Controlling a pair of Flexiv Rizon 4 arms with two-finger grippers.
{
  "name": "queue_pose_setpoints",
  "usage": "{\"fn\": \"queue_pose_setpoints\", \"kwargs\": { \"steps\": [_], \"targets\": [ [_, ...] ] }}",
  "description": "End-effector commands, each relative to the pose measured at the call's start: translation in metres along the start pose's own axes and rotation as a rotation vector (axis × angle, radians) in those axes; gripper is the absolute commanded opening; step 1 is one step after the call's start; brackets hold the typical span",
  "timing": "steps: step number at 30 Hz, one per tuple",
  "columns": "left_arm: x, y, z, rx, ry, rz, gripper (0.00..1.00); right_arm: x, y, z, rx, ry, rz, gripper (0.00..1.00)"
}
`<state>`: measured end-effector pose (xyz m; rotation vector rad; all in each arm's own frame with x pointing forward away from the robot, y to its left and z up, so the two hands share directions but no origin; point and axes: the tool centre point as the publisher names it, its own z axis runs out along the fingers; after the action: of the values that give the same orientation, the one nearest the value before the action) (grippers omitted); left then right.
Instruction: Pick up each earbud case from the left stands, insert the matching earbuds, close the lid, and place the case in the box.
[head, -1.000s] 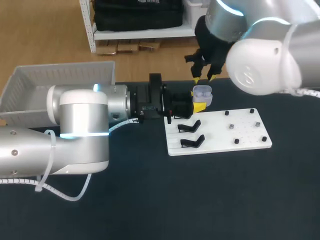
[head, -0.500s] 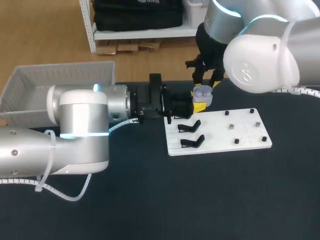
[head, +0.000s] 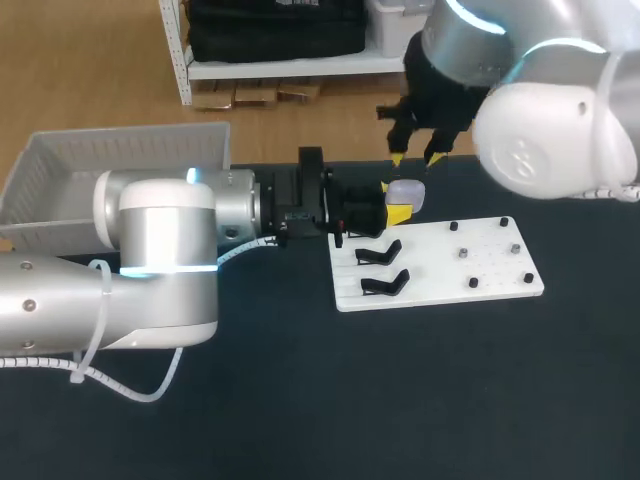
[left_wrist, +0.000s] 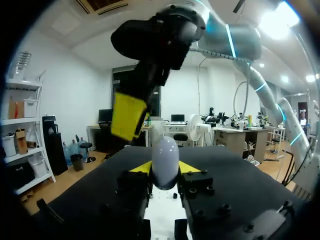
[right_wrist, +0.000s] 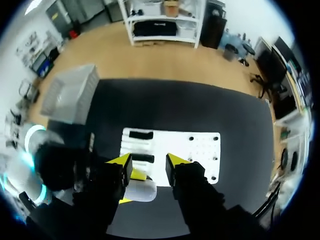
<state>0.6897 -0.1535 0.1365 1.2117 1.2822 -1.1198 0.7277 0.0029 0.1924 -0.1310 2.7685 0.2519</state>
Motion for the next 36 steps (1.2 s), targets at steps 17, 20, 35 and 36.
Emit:
{"fn": "queue_pose_setpoints", "kwargs": {
  "steps": [17,20,35,36],
  "targets": [
    [-0.035,0.028,-0.168,-0.17,0.087,0.122,0.0,0.04,-0.007,-0.042,-0.094,-0.09,0.194,1.0],
    [-0.033,0.041,-0.2,-0.175,0.111,0.128,0.0,0.047,-0.004,-0.041,-0.095,-0.078,0.213,1.0],
    [0.045,0.134,-0.331,-0.353,0.179,0.036,0.0,0.087,0.007,-0.041,-0.08,-0.021,0.314,1.0],
    [0.05,0.14,-0.335,-0.36,0.193,0.024,0.0,0.089,0.007,-0.04,-0.083,-0.017,0.319,1.0]
  ]
}}
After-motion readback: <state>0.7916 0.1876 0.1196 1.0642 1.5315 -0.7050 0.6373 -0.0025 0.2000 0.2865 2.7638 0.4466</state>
